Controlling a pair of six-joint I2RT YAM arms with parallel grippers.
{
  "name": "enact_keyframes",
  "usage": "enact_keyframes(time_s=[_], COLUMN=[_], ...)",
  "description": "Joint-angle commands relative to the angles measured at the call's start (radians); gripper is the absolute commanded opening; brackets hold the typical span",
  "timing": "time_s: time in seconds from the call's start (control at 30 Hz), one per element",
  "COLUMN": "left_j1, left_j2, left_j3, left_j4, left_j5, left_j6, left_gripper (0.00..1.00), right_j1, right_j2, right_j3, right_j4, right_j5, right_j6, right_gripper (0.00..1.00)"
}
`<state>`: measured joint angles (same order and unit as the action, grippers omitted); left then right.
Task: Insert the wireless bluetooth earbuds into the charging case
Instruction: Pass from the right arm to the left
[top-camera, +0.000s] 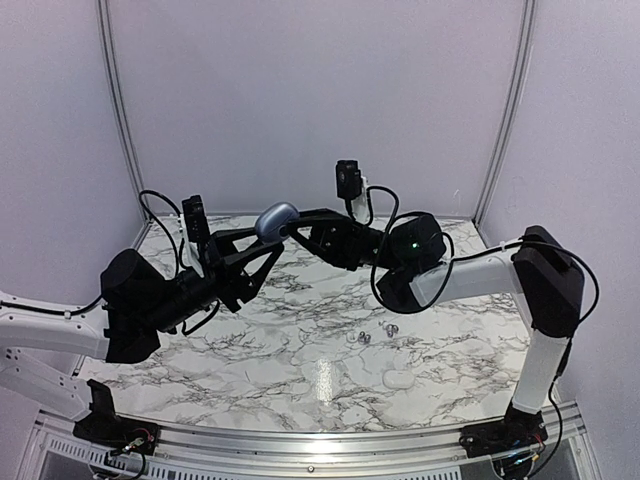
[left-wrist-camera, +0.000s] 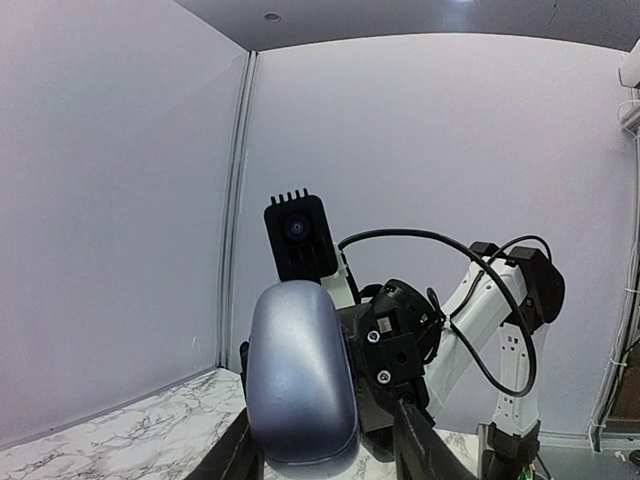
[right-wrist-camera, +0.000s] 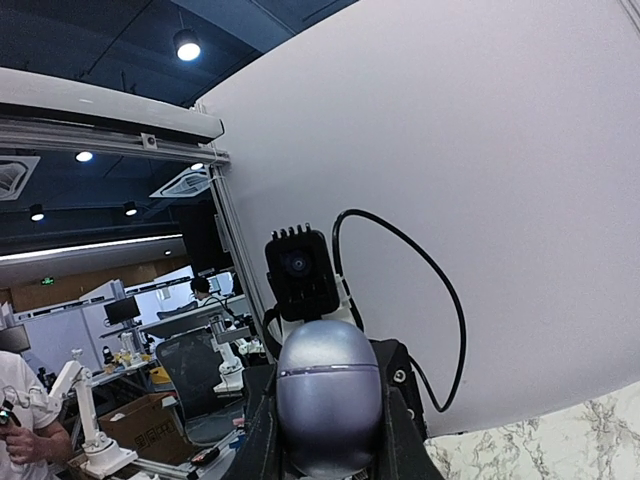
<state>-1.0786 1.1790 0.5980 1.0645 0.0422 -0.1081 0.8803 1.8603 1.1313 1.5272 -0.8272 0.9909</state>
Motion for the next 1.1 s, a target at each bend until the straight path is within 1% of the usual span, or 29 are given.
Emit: enact_keyframes(time_s=[0.0, 0.13, 0.27, 0.5, 0.63, 0.93, 1.07], left_j1=[-0.003, -0.003, -0.003, -0.003, -0.003, -0.003, -0.003], left_j2=[0.017, 0.021, 0.022, 0.032, 0.036, 0.034, 0.030], left_j3=[0.019, 0.024, 0.025, 0.032, 0.034, 0.033, 0.030], left_j4=[0.060, 0.068, 0.077, 0.081, 0.086, 0.098, 0.097], left_j5=[0.025, 0.024, 0.018, -0.001, 0.005, 0.015, 0.012], left_j6=[0.010, 0.013, 0.005, -0.009, -0.014, -0.024, -0.024], left_gripper=[0.43, 0.39, 0.37, 0.38, 0.39, 0.39, 0.33], right_j1=[0.013, 0.016, 0.016, 0.020, 0.020, 0.020, 0.021], right_j2=[0.016, 0.017, 0.017, 0.014, 0.012, 0.010, 0.010], right_j3=[0.031, 0.027, 0.017, 0.005, -0.002, -0.005, -0.013], right_j4=[0.063, 0.062, 0.067, 0.061, 0.066, 0.063, 0.060], right_j5=[0.023, 0.023, 0.023, 0.024, 0.026, 0.025, 0.021], right_j6=[0.007, 0.000, -0.002, -0.021, -0.021, -0.025, -0.028], right_gripper=[0.03, 0.03, 0.04, 0.04, 0.05, 0.05, 0.05])
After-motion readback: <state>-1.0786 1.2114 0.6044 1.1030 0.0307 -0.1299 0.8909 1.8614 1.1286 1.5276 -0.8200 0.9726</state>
